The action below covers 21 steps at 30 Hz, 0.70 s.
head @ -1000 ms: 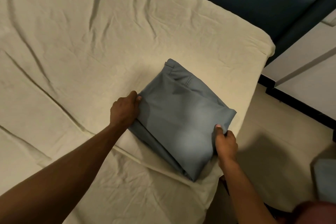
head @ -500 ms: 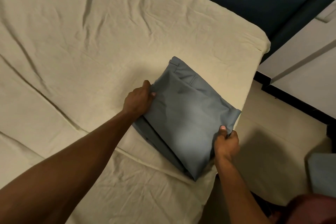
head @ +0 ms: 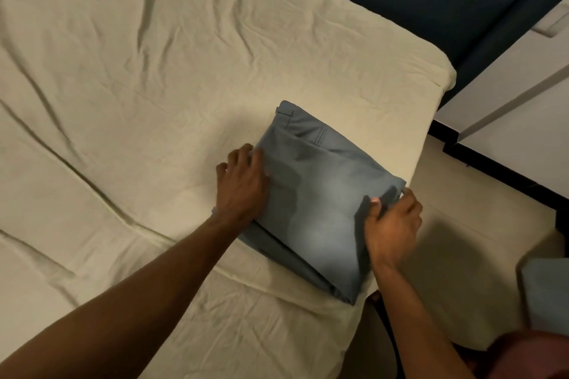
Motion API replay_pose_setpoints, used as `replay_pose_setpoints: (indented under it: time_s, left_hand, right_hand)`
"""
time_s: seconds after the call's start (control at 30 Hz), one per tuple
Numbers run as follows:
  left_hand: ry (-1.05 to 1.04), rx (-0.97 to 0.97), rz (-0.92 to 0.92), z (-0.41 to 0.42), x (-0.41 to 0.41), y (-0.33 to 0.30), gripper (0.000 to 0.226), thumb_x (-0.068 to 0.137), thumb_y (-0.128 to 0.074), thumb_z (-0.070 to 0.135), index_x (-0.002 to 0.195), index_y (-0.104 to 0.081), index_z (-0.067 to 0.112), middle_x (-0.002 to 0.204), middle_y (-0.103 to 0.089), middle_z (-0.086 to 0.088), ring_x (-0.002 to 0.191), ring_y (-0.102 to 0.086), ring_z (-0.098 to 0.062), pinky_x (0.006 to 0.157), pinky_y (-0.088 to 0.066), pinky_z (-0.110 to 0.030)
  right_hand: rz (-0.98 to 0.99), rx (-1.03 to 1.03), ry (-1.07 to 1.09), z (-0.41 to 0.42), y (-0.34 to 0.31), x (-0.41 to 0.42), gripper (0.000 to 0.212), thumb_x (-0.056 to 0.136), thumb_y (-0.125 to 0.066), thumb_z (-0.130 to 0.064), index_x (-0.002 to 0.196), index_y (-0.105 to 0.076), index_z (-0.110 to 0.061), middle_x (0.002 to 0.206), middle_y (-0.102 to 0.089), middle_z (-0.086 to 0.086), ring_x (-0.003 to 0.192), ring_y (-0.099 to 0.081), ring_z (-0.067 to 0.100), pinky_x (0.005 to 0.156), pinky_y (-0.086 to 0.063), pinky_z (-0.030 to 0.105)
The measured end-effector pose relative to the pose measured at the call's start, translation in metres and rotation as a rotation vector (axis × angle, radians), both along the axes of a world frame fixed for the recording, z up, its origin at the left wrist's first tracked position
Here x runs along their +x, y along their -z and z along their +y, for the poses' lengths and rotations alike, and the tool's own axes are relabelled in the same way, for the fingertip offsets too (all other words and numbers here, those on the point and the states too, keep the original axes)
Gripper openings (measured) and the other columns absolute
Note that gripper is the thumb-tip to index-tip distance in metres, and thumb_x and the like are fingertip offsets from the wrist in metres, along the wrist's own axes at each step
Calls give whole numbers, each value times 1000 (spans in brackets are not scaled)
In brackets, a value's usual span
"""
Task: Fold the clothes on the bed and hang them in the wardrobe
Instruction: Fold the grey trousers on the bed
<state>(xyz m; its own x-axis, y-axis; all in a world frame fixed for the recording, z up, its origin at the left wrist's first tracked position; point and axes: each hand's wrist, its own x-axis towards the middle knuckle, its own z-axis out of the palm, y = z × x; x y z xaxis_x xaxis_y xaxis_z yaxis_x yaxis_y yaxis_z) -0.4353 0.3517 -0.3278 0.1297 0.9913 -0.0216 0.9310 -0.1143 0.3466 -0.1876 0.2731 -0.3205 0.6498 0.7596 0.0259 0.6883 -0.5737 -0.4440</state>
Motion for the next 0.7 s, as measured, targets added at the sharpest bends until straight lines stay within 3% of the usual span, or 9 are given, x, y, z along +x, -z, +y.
replay_pose_setpoints:
  time_s: [0.1,0.2,0.3,0.47,0.6,0.7]
  left_hand:
    - [344,-80,143,-1,33,1,63,105,-24,48,160,0,25,167,10,-5,154,9,-29,122,-1,-56]
    - [551,-45,206,9,60,15,66,100,-6,60,156,14,31,163,26,-1,150,26,-24,119,14,-57]
    - [530,-85,280,35,61,31,79,86,8,73,156,13,36,165,23,0,149,26,-26,118,17,-58]
    - [241,-160,188,75,11,50,81,86,-6,84,154,17,46,165,22,4,151,23,-26,118,13,-61]
    - [159,-239,175,77,-9,39,82,87,-6,84,154,16,43,165,22,1,150,24,-26,117,16,-61]
    - [202,-58,133,50,-5,20,78,92,-9,77,158,6,38,167,15,-2,153,15,-26,119,7,-62]
  right_hand:
    - [-215,-68,-424,10,3,-20,58,102,-39,-44,150,-34,-11,155,-37,16,141,-36,38,112,-34,51]
    - [-251,-261,-627,26,18,-24,71,99,-14,-57,160,-16,-20,167,-12,7,153,-6,32,122,-7,53]
    - [-226,-375,-599,30,40,-9,83,88,7,-71,160,2,-30,168,6,-1,153,12,30,122,6,54]
    - [-194,-373,-520,31,49,-6,80,90,-5,-76,159,5,-35,167,12,-4,151,18,33,117,16,56]
    - [-190,-393,-504,31,46,-4,83,89,-6,-78,158,5,-35,167,11,-3,151,18,34,118,11,63]
    - [-186,-351,-508,25,31,-15,85,90,-10,-77,160,0,-30,168,5,1,152,11,36,116,2,68]
